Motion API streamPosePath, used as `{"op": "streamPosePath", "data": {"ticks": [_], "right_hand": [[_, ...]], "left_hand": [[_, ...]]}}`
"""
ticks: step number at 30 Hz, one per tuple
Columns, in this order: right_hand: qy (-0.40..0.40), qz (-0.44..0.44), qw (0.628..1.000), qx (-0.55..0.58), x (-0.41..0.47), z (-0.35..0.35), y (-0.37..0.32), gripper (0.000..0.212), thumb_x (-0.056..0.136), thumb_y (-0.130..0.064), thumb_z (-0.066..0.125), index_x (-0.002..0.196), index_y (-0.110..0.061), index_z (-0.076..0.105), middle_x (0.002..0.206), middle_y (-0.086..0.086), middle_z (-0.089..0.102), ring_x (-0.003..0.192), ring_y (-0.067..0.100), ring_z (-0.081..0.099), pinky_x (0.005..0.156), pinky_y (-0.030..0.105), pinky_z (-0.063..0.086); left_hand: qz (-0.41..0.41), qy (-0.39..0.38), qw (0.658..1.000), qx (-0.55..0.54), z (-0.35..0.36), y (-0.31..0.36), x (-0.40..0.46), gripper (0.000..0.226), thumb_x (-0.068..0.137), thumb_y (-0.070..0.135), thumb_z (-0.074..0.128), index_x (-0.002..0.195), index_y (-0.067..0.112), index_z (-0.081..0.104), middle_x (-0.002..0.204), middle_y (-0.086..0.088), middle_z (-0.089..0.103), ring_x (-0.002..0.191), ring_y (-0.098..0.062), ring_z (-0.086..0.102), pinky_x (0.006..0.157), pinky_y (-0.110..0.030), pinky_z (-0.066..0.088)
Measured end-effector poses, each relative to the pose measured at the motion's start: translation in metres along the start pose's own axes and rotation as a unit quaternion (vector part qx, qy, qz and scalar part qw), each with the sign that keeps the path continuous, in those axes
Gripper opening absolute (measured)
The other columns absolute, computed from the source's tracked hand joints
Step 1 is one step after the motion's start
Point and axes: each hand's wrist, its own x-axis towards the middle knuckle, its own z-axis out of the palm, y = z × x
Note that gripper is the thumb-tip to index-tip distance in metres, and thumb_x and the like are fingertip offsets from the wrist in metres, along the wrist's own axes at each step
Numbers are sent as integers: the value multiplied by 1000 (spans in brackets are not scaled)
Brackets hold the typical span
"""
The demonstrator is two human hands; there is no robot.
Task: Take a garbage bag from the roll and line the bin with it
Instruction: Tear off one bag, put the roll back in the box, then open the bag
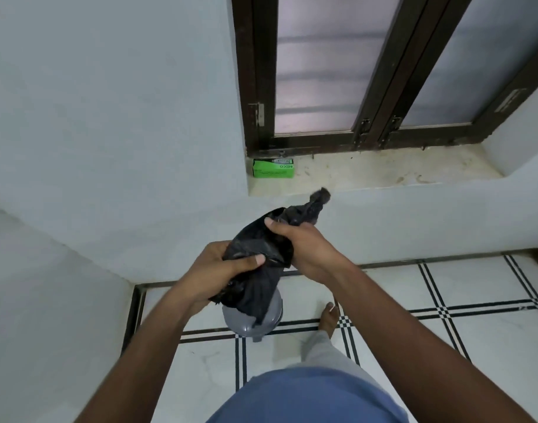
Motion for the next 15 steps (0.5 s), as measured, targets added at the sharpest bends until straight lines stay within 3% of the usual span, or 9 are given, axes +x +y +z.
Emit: {"op": "streamPosePath", "data": {"ticks": [2,4,5,7,8,10,12,15], "right_hand": [[10,16,998,-57,-14,7,4,57,96,-50,84,134,-8,77,133,13,79,120,29,78,98,42,65],[27,44,982,-180,-34,15,7,69,82,-76,82,130,-27,78,136,3,76,122,26,75,106,46,63],[28,52,972,-228,-43,20,10,78,77,-83,80,133,-28,76,133,-1,77,122,23,74,109,48,61],[32,47,966,-252,-57,27,17,109,71,-84,84,156,-24,51,130,-4,77,121,18,73,106,43,63],[29,38,970,-240,-63,30,19,114,72,-79,88,161,-27,40,131,-2,77,120,17,75,101,41,65],[-17,17,983,-182,-69,32,21,89,86,-56,91,153,-11,53,128,4,81,116,18,79,97,42,68],[-59,-10,989,-137,-71,32,18,40,102,-27,81,135,-4,74,124,15,82,111,23,81,97,44,68],[-36,-51,994,-85,-71,29,11,22,104,-11,76,121,2,80,117,21,83,101,25,82,88,38,69]], "left_hand": [[14,57,994,-91,-1,-7,-13,24,96,23,82,116,11,84,115,-13,84,115,-36,79,101,-44,61],[17,108,983,-149,-2,-11,-18,23,99,28,80,115,13,84,115,-15,84,113,-38,79,97,-45,60],[16,125,979,-160,-4,-13,-20,24,99,30,79,115,12,84,116,-16,83,111,-38,80,98,-47,60],[6,131,973,-189,-5,-14,-23,27,103,29,74,119,9,81,117,-18,83,112,-38,79,104,-55,60],[2,127,971,-202,-4,-13,-24,27,104,27,72,122,8,79,118,-19,82,115,-41,78,106,-61,59],[7,125,972,-196,0,-13,-27,25,105,24,68,124,10,77,118,-17,83,116,-41,77,102,-64,59],[17,118,974,-193,3,-12,-30,25,106,25,66,124,13,78,120,-16,82,113,-38,78,96,-56,61],[9,96,984,-151,5,-7,-34,33,104,38,69,124,14,80,118,-12,84,112,-31,80,100,-50,61]]}}
